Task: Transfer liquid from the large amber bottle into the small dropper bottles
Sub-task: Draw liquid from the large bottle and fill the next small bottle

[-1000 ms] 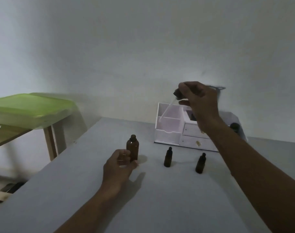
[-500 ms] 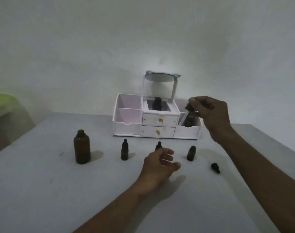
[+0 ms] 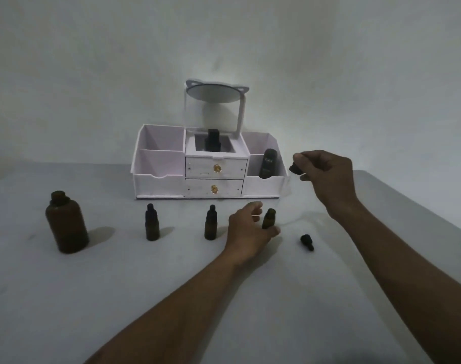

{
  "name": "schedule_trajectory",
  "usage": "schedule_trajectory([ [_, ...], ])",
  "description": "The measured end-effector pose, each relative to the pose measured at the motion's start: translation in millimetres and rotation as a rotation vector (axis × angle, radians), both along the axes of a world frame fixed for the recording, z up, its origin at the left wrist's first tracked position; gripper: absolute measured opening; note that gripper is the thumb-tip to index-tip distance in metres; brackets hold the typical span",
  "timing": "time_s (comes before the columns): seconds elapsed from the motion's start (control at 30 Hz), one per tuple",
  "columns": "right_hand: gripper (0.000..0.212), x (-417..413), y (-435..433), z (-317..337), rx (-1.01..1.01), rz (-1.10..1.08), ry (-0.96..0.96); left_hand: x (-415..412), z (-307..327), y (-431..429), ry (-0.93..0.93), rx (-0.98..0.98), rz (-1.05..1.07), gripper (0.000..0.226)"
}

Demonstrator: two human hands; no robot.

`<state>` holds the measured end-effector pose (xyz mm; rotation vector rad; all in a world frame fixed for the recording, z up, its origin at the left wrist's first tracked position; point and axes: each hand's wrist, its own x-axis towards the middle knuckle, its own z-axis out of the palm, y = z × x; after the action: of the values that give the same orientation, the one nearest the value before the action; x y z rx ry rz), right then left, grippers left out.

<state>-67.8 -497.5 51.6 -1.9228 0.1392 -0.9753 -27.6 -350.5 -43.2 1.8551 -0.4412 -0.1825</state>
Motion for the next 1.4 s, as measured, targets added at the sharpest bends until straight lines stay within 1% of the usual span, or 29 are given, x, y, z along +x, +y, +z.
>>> schedule_trajectory([
  [0.17, 0.006, 5, -2, -10, 0.024, 0.009, 0.02, 4, -3, -7, -0.038, 0.016, -0.011, 0.066],
  [0.33, 0.006, 8, -4, -13, 0.043, 0.005, 0.022, 4, -4, -7, -0.111, 0.065, 0.01, 0.045],
  [0.4, 0.006, 9, -4, -12, 0.045, 0.001, 0.021, 5, -4, -7, -0.111, 0.063, 0.02, 0.041],
  [0.5, 0.008, 12, -4, -13, 0.033, -0.008, 0.03, 5, -5, -7, -0.109, 0.05, 0.021, 0.041],
  [0.7, 0.015, 13, -3, -20, -0.061, -0.024, 0.057, 4, -5, -7, -0.118, 0.059, 0.02, 0.042],
  [1.13, 0.011, 10, 9, -24, -0.22, -0.044, 0.002, 4, -4, -8, -0.13, 0.095, 0.029, 0.043],
  [1.4, 0.01, 9, 8, -17, -0.156, -0.035, 0.008, 2, -5, -6, -0.113, 0.067, 0.01, 0.043],
])
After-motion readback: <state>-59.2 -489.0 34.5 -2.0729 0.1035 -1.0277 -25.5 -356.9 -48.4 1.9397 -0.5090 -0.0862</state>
